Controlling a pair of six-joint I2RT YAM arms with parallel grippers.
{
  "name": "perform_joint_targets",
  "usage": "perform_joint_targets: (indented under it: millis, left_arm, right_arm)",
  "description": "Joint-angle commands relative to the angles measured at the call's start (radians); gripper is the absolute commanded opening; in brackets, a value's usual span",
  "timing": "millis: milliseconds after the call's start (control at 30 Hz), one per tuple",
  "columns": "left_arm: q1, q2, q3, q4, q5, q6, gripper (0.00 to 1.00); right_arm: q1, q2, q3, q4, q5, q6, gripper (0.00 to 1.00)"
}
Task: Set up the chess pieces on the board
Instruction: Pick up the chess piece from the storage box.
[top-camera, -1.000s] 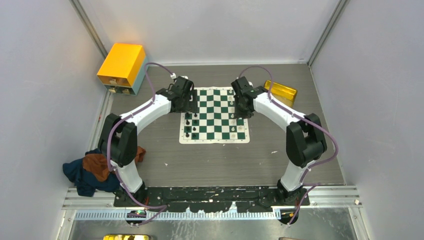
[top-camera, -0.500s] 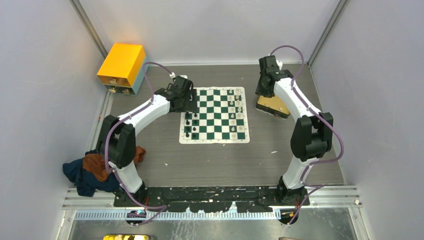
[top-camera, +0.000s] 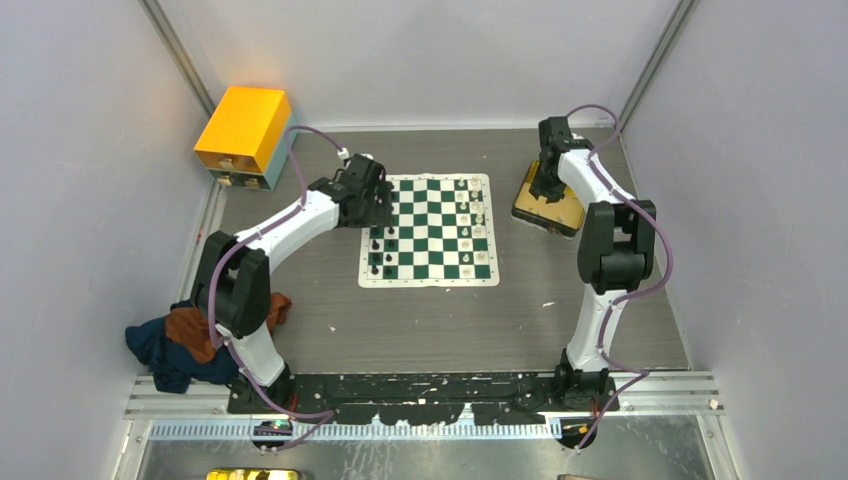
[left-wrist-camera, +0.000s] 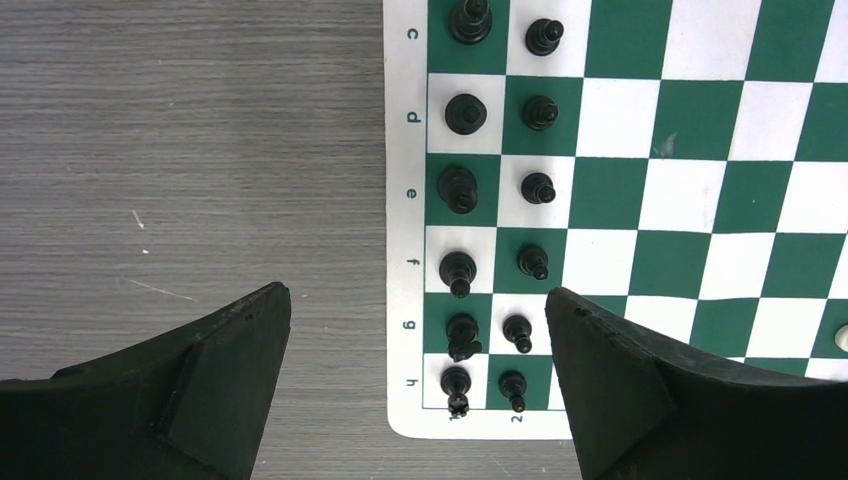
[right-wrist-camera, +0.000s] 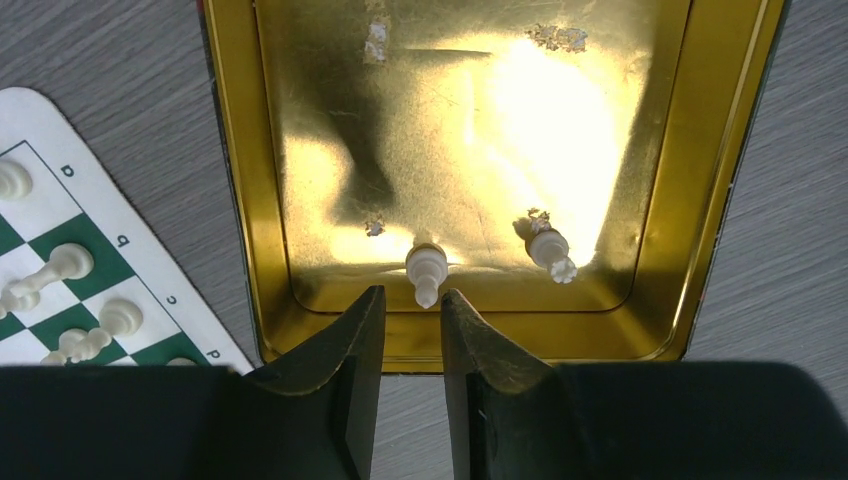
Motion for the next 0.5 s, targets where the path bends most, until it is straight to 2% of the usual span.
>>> perform_joint_targets:
  millis: [0,467]
  left_arm:
    - [-0.004,-0.041,0.008,0.001,-0.024,0.007,0.99]
    - [-0.003,-0.009,0.026,0.001,-0.018,-0.002,0.99]
  right_arm:
    - [-0.01,-0.003,0.013,0.034,-0.008,-0.005,0.33]
    - [-0.028,0.037,-0.013,0.051,-0.046,-0.007,0.35]
